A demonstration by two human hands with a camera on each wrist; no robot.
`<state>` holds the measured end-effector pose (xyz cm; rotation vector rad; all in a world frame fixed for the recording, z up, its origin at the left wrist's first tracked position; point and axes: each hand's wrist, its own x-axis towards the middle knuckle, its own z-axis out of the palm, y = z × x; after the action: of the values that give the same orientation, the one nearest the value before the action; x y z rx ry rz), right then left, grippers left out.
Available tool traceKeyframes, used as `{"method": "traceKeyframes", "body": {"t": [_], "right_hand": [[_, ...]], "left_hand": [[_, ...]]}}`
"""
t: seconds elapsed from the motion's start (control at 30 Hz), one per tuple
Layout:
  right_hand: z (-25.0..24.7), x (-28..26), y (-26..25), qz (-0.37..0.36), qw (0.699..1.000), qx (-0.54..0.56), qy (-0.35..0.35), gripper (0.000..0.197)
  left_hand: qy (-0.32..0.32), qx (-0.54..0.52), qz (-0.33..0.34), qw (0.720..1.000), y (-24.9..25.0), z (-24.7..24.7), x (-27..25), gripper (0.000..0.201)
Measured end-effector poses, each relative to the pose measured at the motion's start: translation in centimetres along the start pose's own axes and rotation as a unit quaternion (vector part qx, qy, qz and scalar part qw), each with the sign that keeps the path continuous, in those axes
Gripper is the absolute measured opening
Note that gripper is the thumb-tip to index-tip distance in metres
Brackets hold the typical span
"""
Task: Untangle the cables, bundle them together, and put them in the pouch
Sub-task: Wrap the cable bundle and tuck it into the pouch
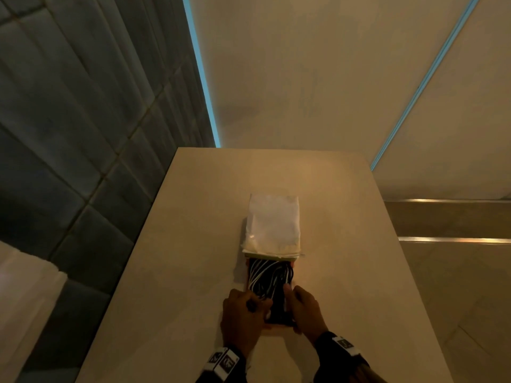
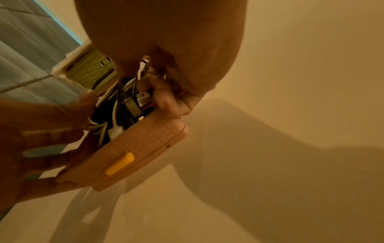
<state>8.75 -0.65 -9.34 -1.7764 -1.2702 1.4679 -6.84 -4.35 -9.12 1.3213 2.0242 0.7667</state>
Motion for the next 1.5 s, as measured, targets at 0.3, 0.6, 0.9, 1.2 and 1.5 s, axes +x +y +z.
{"method": "traceKeyframes", "body": {"t": [0.3,0.6,0.9,1.2,1.5], "right_hand": [[0.1,2.2,-1.6,0.064,0.998,-0.021,0.006,0.059],[-0.2,3.7,-3.2,0.114,0.993,0.021,0.018,0.055],[-1.3,6.0,-4.2,0.087,0.996,0.029,-0.021,0.024],[-2.0,4.1,-1.3,-0.013,0.995,-0.088,-0.046,0.046],[-1.3,5.3,-3.2,0.013,0.996,-0.087,0.018,0.033]], "left_hand": [[0.029,-0.046,-0.064,0.996,0.1,0.5,1.2,0.041],[0.052,-0.05,-0.051,0.996,0.0,-0.2,3.3,0.024],[0.045,-0.08,-0.075,0.993,1.9,-0.6,6.7,0.024],[-0.049,0.004,0.018,0.999,0.8,-0.4,4.0,0.044],[-0.034,0.032,0.002,0.999,1.7,0.4,6.0,0.04]]}}
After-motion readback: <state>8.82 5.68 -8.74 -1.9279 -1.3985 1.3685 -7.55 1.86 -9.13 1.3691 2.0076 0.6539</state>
